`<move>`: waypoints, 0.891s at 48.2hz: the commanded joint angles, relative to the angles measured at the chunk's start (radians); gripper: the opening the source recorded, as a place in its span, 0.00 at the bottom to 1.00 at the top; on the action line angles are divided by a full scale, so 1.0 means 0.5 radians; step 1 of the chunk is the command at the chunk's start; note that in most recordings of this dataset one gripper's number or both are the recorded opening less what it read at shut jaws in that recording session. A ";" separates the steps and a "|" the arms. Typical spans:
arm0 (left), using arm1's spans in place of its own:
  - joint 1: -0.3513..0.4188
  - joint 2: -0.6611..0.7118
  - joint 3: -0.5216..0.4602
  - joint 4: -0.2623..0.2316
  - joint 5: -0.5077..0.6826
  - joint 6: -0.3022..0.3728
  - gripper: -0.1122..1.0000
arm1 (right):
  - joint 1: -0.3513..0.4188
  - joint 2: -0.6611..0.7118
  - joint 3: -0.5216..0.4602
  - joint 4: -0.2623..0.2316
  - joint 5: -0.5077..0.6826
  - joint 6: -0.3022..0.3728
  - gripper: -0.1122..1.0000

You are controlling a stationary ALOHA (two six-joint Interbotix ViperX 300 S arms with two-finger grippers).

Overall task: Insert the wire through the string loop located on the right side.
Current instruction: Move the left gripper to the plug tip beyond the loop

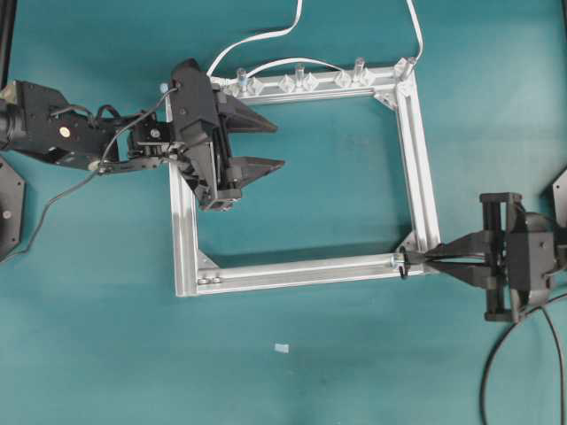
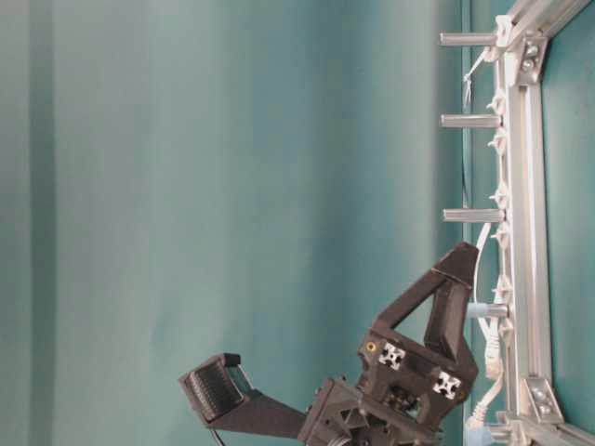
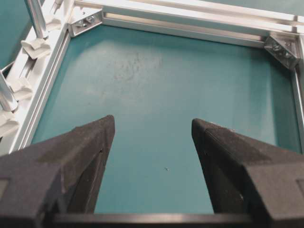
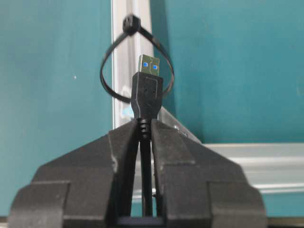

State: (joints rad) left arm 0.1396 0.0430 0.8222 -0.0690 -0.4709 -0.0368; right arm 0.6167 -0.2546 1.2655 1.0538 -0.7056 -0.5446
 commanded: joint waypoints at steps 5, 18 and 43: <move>-0.003 -0.025 -0.037 0.006 -0.012 0.000 0.71 | -0.021 0.058 -0.086 -0.028 -0.009 -0.003 0.20; -0.003 -0.025 -0.037 0.006 -0.012 0.003 0.71 | -0.061 0.132 -0.156 -0.031 -0.009 -0.006 0.20; -0.095 -0.025 -0.040 0.006 0.000 -0.006 0.71 | -0.086 0.147 -0.169 -0.031 -0.009 -0.006 0.20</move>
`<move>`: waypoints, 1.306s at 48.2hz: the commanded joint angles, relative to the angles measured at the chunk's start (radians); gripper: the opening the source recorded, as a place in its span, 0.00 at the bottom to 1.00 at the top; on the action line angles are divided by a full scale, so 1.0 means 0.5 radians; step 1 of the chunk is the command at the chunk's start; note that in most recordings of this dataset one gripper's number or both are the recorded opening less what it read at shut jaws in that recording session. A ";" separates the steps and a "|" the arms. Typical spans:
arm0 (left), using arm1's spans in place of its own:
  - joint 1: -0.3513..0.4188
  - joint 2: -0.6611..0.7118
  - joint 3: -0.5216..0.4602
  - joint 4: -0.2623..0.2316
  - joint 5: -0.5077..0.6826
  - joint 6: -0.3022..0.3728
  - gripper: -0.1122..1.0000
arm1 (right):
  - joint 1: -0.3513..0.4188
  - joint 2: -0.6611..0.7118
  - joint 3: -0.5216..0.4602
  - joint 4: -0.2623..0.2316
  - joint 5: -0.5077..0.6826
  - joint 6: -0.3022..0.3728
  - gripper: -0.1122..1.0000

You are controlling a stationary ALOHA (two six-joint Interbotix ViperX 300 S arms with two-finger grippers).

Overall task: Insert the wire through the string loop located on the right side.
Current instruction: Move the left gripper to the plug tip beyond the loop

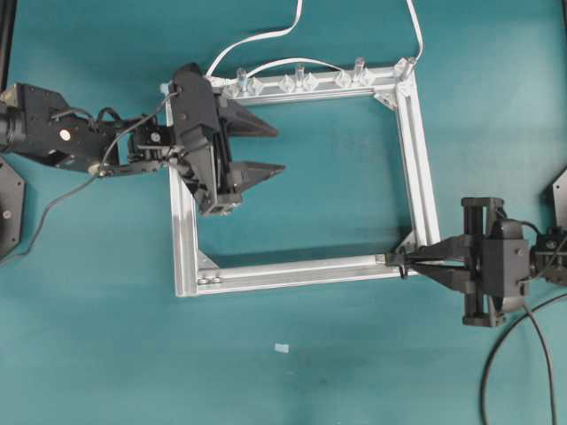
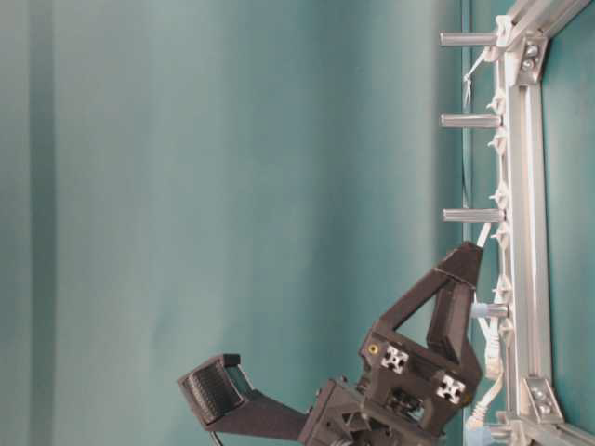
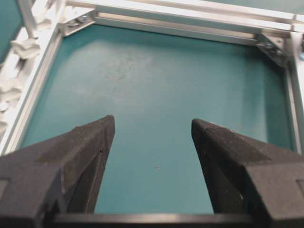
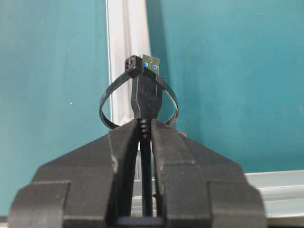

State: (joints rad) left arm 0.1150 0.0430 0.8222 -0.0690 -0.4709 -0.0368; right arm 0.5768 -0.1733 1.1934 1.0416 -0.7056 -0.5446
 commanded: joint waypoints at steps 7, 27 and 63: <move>-0.156 -0.025 -0.055 0.006 0.061 -0.009 0.71 | -0.006 -0.015 -0.025 -0.009 -0.009 -0.006 0.20; -0.420 -0.025 -0.156 0.006 0.310 -0.018 0.71 | -0.006 -0.015 -0.018 -0.009 -0.012 -0.006 0.20; -0.420 0.549 -0.819 0.006 0.319 -0.015 0.73 | -0.006 -0.015 -0.018 -0.009 -0.009 -0.003 0.20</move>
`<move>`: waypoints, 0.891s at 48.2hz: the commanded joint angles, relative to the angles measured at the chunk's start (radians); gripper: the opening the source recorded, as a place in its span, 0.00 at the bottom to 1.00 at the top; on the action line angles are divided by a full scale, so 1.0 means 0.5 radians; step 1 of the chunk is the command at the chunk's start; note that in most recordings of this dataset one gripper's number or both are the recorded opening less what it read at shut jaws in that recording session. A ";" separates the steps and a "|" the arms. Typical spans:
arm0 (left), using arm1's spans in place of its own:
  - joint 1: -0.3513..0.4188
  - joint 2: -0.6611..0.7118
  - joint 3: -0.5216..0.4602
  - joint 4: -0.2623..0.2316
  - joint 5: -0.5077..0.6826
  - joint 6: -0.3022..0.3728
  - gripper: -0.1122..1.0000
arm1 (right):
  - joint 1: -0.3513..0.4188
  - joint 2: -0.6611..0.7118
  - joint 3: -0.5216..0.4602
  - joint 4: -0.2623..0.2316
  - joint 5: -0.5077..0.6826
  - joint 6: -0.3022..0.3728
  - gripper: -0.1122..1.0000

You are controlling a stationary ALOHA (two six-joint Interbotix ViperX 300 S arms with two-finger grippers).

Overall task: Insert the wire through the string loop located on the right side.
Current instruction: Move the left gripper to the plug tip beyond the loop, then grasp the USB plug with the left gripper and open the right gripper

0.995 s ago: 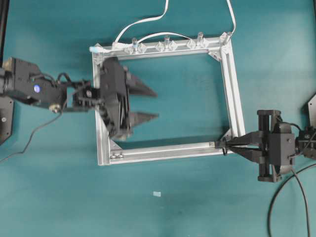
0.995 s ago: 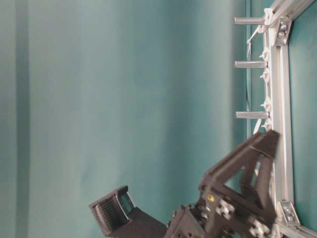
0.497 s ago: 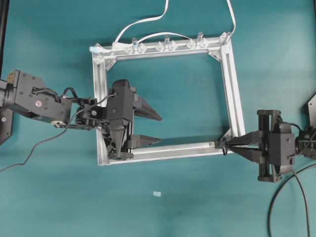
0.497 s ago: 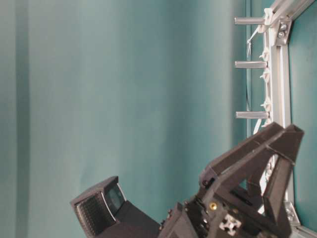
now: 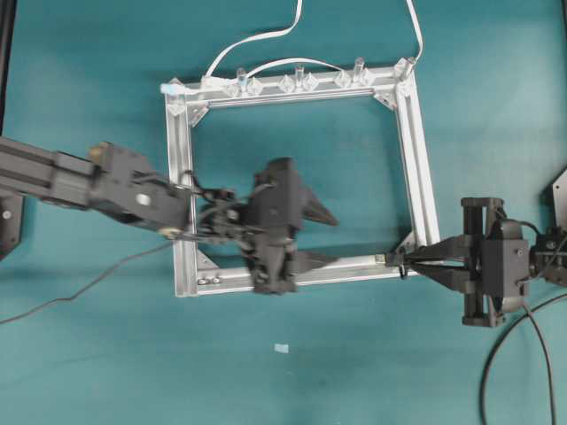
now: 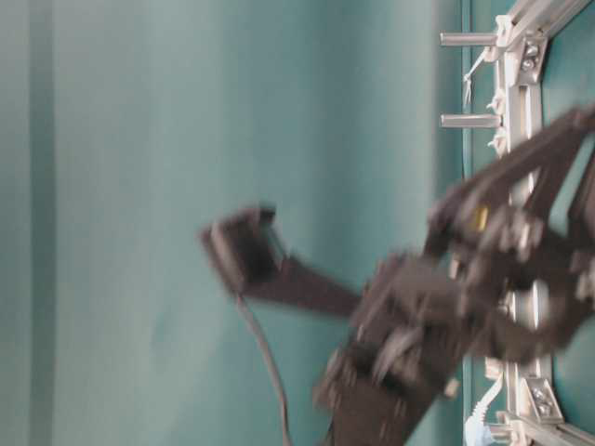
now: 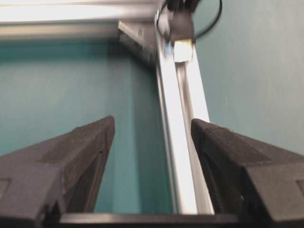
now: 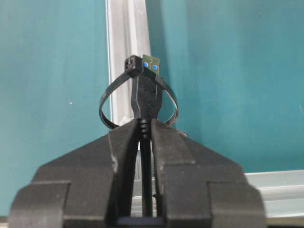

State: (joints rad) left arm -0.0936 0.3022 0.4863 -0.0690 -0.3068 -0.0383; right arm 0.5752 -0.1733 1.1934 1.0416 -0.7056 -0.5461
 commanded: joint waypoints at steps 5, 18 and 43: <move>-0.009 0.114 -0.264 0.006 -0.006 -0.012 0.75 | -0.003 -0.012 -0.018 -0.009 -0.009 0.000 0.20; -0.034 0.193 -0.408 0.006 0.052 -0.015 0.82 | 0.000 -0.015 -0.015 -0.009 -0.012 0.000 0.20; -0.043 0.328 -0.568 0.006 0.086 -0.015 0.82 | 0.000 -0.012 -0.015 -0.009 -0.018 0.000 0.20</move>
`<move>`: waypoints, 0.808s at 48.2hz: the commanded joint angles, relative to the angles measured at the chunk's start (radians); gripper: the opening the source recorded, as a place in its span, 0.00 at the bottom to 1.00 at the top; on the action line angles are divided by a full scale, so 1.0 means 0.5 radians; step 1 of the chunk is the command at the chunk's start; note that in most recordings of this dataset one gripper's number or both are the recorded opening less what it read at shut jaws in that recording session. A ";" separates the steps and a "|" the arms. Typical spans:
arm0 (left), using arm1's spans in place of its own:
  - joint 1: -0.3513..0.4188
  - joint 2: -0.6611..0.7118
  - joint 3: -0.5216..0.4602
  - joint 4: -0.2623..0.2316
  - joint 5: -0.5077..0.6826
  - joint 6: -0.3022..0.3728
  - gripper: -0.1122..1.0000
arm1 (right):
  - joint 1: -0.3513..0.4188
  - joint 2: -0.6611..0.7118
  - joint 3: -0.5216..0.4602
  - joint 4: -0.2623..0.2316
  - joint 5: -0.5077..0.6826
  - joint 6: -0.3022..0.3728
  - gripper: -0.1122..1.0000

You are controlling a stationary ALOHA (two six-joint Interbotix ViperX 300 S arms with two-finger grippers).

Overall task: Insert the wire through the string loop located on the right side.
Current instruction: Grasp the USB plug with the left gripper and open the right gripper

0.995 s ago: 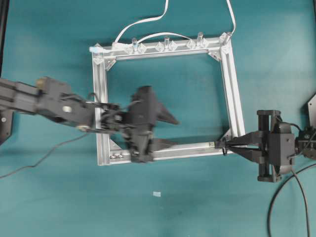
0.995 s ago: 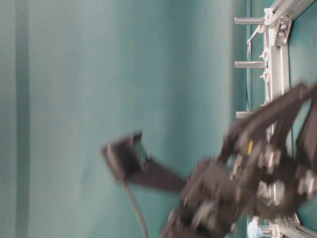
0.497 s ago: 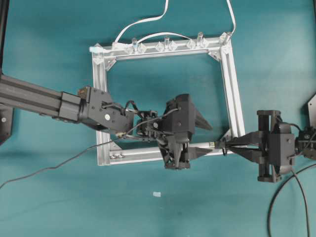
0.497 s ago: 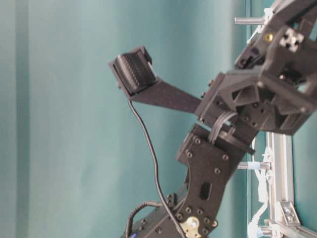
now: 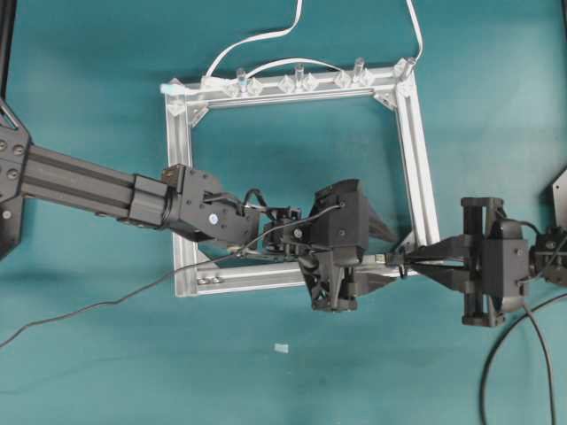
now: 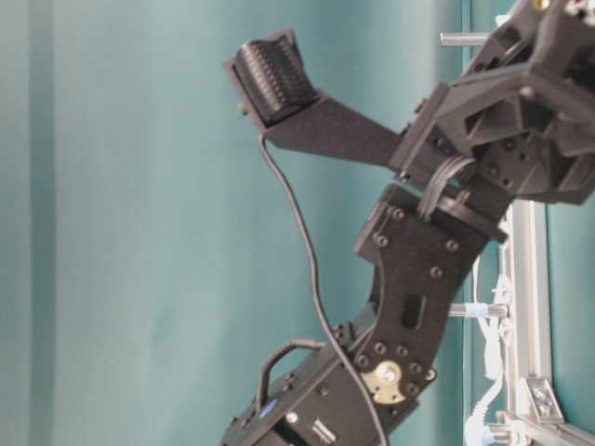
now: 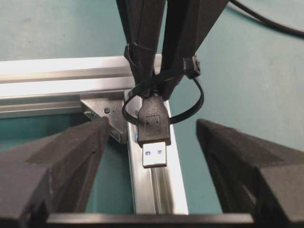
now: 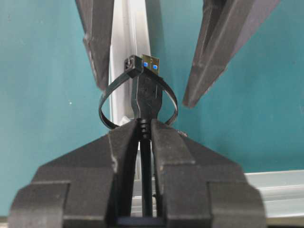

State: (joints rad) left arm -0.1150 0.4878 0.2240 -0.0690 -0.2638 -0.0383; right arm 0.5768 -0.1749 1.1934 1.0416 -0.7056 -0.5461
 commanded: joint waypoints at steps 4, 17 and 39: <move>0.000 -0.052 -0.034 0.006 0.015 -0.015 0.78 | -0.006 -0.012 -0.015 -0.009 -0.018 0.000 0.20; -0.003 -0.061 -0.040 0.006 0.018 -0.018 0.29 | -0.006 -0.012 -0.012 -0.006 -0.021 0.003 0.20; -0.006 -0.074 -0.034 0.006 0.046 -0.018 0.30 | -0.006 -0.012 -0.009 -0.009 -0.006 0.012 0.20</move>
State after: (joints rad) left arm -0.1150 0.4878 0.2240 -0.0690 -0.2408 -0.0383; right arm 0.5752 -0.1733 1.1934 1.0400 -0.7041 -0.5415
